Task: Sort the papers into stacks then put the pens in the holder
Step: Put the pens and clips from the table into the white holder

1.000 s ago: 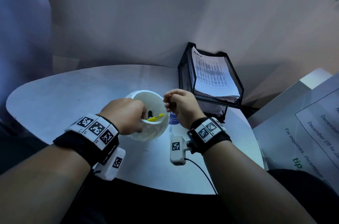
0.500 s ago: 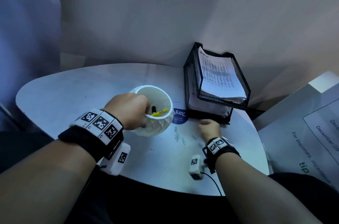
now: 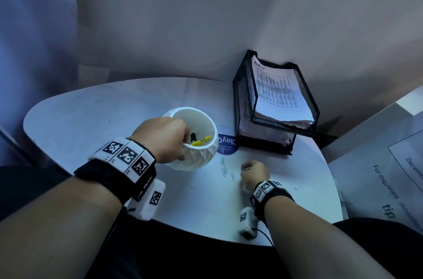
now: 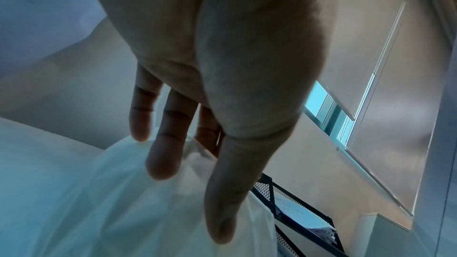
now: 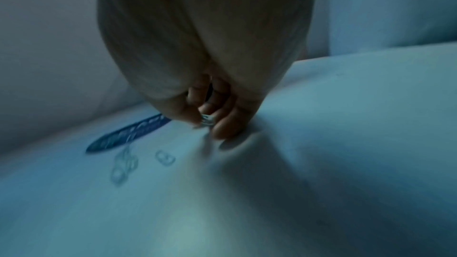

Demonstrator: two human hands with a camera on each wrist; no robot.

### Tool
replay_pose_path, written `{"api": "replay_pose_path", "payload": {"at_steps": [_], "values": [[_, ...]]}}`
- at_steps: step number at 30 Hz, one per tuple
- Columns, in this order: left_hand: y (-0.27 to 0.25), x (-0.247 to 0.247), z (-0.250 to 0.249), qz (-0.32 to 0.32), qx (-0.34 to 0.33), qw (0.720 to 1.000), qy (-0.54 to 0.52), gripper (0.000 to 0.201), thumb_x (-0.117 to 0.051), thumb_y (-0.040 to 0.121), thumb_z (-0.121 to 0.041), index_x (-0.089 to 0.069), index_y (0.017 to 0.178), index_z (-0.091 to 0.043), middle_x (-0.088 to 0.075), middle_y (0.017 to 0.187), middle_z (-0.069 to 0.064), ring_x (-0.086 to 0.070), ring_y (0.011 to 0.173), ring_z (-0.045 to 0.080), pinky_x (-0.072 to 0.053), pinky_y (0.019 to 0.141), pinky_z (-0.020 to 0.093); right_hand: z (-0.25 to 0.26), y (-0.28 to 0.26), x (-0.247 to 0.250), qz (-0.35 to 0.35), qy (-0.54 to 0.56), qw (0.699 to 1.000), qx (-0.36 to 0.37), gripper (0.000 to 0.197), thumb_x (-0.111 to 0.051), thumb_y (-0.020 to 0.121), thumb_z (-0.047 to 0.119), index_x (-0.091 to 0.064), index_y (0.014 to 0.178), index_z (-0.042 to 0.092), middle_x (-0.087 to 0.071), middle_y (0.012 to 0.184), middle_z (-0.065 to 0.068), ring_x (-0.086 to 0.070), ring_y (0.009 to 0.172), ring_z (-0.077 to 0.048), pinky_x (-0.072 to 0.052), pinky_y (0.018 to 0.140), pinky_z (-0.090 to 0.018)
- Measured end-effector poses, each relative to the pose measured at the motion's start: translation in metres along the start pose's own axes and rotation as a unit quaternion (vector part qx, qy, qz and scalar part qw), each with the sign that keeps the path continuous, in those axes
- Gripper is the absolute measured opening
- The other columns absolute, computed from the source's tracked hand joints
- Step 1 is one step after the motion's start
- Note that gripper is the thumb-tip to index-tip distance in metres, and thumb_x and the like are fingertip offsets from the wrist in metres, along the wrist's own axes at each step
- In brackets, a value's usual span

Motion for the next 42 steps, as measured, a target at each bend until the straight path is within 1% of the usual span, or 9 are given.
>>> {"api": "replay_pose_path", "payload": {"at_steps": [5, 11, 14, 16, 25, 28, 31, 36, 42], "values": [[0.0, 0.003, -0.001, -0.005, 0.003, 1.0, -0.007, 0.02, -0.076, 0.074, -0.041, -0.063, 0.087, -0.031, -0.064, 0.084, -0.005, -0.061, 0.081, 0.023, -0.039, 0.059, 0.028, -0.01, 0.002, 0.005, 0.009, 0.192, 0.98, -0.059, 0.028, -0.044, 0.096, -0.004, -0.066, 0.082, 0.006, -0.06, 0.063, -0.014, -0.052, 0.048, -0.023, -0.046, 0.04, -0.023], [-0.004, 0.003, -0.001, -0.001, 0.004, 1.0, -0.014, 0.023, -0.078, 0.075, -0.042, -0.067, 0.091, -0.031, -0.064, 0.085, -0.005, -0.061, 0.083, 0.022, -0.041, 0.06, 0.028, -0.001, -0.017, -0.007, 0.037, 0.16, 0.986, -0.033, 0.012, -0.055, 0.088, 0.006, -0.06, 0.078, 0.01, -0.058, 0.064, -0.011, -0.049, 0.046, -0.021, -0.039, 0.045, -0.025], [-0.005, 0.003, -0.001, -0.001, 0.006, 1.0, -0.015, 0.023, -0.079, 0.076, -0.042, -0.067, 0.092, -0.031, -0.064, 0.086, -0.005, -0.061, 0.083, 0.022, -0.042, 0.061, 0.029, 0.015, -0.027, -0.013, 0.038, -0.006, 0.999, 0.024, 0.002, -0.071, 0.076, 0.018, -0.072, 0.077, 0.018, -0.07, 0.072, 0.002, -0.063, 0.064, -0.021, -0.051, 0.059, -0.027], [-0.005, 0.003, 0.0, 0.0, 0.006, 1.0, -0.016, 0.022, -0.079, 0.076, -0.041, -0.067, 0.092, -0.031, -0.065, 0.087, -0.005, -0.061, 0.083, 0.022, -0.042, 0.061, 0.029, 0.02, -0.029, -0.015, 0.03, -0.078, 0.996, 0.044, 0.005, -0.073, 0.079, 0.016, -0.073, 0.075, 0.02, -0.07, 0.077, 0.004, -0.064, 0.076, -0.018, -0.045, 0.068, -0.022], [-0.006, 0.004, -0.002, 0.003, 0.007, 1.0, -0.018, 0.023, -0.079, 0.075, -0.04, -0.067, 0.093, -0.031, -0.064, 0.09, -0.003, -0.062, 0.085, 0.023, -0.042, 0.063, 0.029, 0.017, -0.036, -0.022, 0.043, -0.095, 0.993, 0.045, 0.016, -0.07, 0.075, 0.011, -0.065, 0.062, 0.018, -0.066, 0.065, 0.003, -0.061, 0.066, -0.016, -0.04, 0.053, -0.018], [-0.008, 0.005, -0.002, 0.005, 0.004, 1.0, -0.018, 0.023, -0.079, 0.076, -0.04, -0.068, 0.095, -0.032, -0.065, 0.092, -0.003, -0.062, 0.087, 0.024, -0.042, 0.065, 0.029, 0.018, -0.042, -0.022, 0.083, 0.078, 0.993, -0.002, 0.02, -0.067, 0.077, 0.004, -0.06, 0.06, 0.012, -0.056, 0.059, -0.006, -0.049, 0.05, -0.019, -0.036, 0.049, -0.02], [-0.008, 0.005, -0.001, 0.007, 0.006, 1.0, -0.019, 0.023, -0.079, 0.076, -0.039, -0.068, 0.095, -0.031, -0.065, 0.091, -0.003, -0.062, 0.087, 0.025, -0.043, 0.066, 0.029, 0.048, -0.041, -0.012, 0.115, 0.343, 0.931, -0.039, 0.024, -0.055, 0.081, -0.013, -0.053, 0.066, 0.005, -0.047, 0.062, -0.011, -0.04, 0.05, -0.016, -0.032, 0.042, -0.019], [-0.007, 0.003, -0.002, 0.011, 0.009, 1.0, -0.018, 0.025, -0.079, 0.075, -0.039, -0.068, 0.096, -0.031, -0.064, 0.089, -0.004, -0.062, 0.086, 0.024, -0.042, 0.063, 0.028, 0.153, -0.061, 0.025, 0.159, 0.402, 0.896, 0.103, 0.023, -0.05, 0.09, -0.01, -0.06, 0.079, 0.006, -0.053, 0.069, -0.008, -0.045, 0.055, -0.014, -0.033, 0.051, -0.025], [-0.007, 0.004, -0.002, 0.012, 0.007, 1.0, -0.019, 0.031, -0.079, 0.076, -0.043, -0.069, 0.105, -0.033, -0.067, 0.097, -0.002, -0.063, 0.091, 0.026, -0.047, 0.068, 0.03, 0.227, -0.104, 0.022, 0.206, 0.202, 0.919, 0.267, 0.028, -0.046, 0.083, -0.012, -0.069, 0.078, 0.005, -0.065, 0.07, -0.011, -0.058, 0.059, -0.018, -0.044, 0.05, -0.027]]}}
Point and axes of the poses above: each hand's wrist, its own y-axis towards the middle knuckle, its own x-axis out of the back of the hand, z = x × y, the point moved 6 cm from there along y, towards the middle knuckle
